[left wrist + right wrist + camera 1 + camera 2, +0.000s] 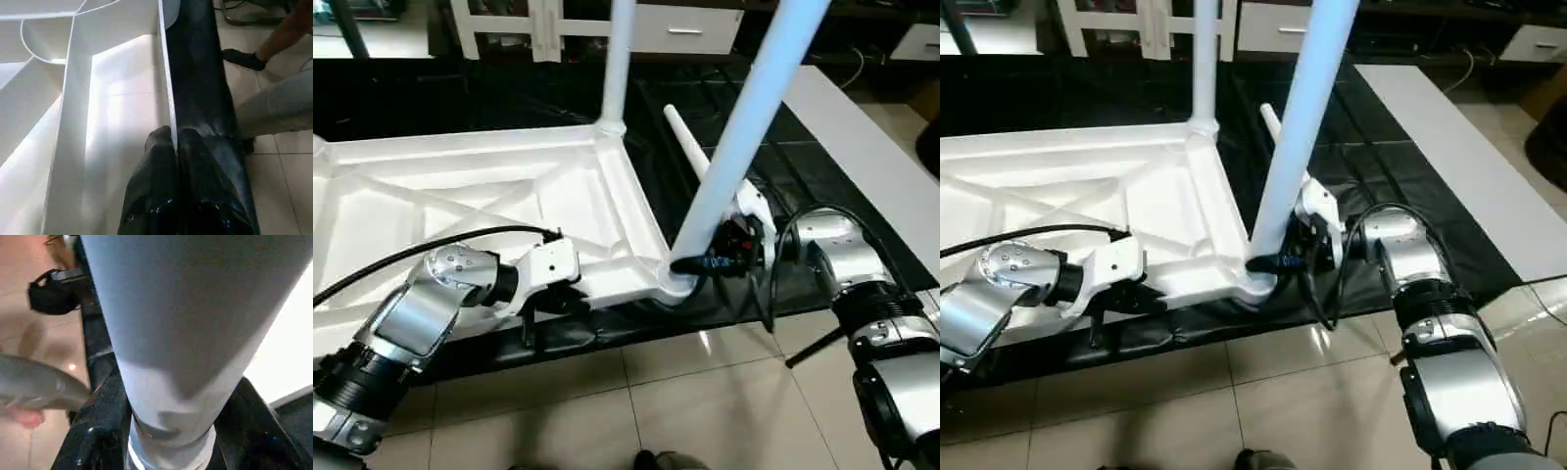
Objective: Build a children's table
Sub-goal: Insert table leg to table base
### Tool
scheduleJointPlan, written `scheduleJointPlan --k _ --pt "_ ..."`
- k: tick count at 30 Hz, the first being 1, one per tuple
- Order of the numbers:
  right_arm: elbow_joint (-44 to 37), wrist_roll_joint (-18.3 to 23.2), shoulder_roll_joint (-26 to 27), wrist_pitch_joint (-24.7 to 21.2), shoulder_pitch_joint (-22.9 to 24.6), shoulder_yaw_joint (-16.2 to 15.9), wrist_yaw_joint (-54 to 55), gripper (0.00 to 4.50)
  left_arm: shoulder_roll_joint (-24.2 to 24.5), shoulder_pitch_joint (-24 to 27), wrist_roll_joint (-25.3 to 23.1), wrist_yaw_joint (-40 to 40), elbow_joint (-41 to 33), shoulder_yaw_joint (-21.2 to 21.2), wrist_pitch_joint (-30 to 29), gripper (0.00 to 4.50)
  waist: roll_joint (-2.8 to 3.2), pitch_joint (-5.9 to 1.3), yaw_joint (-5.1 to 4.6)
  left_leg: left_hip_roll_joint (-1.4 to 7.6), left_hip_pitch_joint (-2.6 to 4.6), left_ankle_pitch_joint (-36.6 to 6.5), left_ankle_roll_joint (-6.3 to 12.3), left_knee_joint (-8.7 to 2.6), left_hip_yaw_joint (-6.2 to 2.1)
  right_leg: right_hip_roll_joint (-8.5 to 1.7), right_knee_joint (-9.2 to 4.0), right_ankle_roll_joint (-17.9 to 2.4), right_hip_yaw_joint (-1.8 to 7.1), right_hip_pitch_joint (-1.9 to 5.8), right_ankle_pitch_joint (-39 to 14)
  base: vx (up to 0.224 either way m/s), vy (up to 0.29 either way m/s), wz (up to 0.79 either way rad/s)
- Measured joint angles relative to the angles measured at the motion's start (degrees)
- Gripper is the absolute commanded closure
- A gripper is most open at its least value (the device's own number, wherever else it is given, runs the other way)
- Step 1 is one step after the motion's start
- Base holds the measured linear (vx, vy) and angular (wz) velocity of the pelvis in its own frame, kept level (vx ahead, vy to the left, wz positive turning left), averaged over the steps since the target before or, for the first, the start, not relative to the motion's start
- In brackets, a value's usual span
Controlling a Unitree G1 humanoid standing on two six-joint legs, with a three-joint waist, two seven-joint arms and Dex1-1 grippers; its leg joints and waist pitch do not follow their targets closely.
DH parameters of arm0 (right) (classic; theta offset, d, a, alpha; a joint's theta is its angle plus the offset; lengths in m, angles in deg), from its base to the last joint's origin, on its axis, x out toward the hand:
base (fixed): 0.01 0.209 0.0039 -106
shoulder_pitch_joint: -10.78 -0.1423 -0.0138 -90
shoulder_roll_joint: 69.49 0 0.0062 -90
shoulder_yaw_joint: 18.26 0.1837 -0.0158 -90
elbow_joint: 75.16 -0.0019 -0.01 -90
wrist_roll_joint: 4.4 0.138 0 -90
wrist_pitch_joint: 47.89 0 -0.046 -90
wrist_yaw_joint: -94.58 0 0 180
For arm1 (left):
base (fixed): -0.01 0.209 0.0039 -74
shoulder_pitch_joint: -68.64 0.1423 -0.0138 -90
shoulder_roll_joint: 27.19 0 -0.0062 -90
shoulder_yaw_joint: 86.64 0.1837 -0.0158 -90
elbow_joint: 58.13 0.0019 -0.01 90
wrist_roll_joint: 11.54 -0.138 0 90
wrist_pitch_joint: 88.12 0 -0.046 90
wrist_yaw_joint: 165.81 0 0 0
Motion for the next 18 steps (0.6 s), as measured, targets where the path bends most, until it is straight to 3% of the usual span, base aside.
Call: scheduleJointPlan --k 4,7,13,16,18 --pt "-0.09 0.05 -0.03 0.14 0.19 0.0 -0.05 2.63 -0.06 -0.03 0.11 -0.05 0.23 0.05 0.15 4.5 -0.01 -0.01 0.15 0.46 0.09 -0.01 -0.02 0.13 0.81 0.0 0.04 0.0 0.0 0.01 0.0 0.0 0.0 0.0" --pt "-0.78 0.18 -0.18 2.11 1.28 0.07 0.0 2.63 -0.17 -0.02 0.1 -0.05 0.25 0.26 0.33 4.5 -0.11 -0.07 0.43 0.48 0.16 -0.01 -0.02 0.11 0.86 0.01 0.04 0.03 0.0 0.03 -0.03 0.0 0.0 0.0" --pt "-1.42 0.19 1.17 3.26 3.04 0.72 3.98 2.63 -1.84 -0.05 -0.6 1.2 1.81 0.14 0.39 4.5 -0.17 -0.12 0.95 0.53 0.95 -0.13 -0.21 -0.08 0.94 0.03 0.11 0.31 0.08 0.71 -0.24 0.0 0.0 0.0" --pt "-1.37 0.29 4.26 2.01 4.34 3.3 15.93 2.63 -4.38 -0.85 -2.19 5.89 4.4 -1.27 -1.23 4.5 -0.15 -0.12 0.46 0.52 1.62 -0.28 -0.46 -0.08 0.73 0.03 0.18 0.74 0.15 0.68 -0.49 -0.038 -0.009 -0.02" --pt "-1.34 0.34 6.26 1.27 4.64 4.4 23.15 2.63 -5.31 -1.18 -2.43 7.94 4.77 -1.9 -3.5 4.5 -0.11 -0.1 -0.42 0.46 1.66 -0.29 -0.48 -0.09 0.53 0.03 0.16 0.77 0.13 0.66 -0.5 -0.025 -0.006 -0.02"
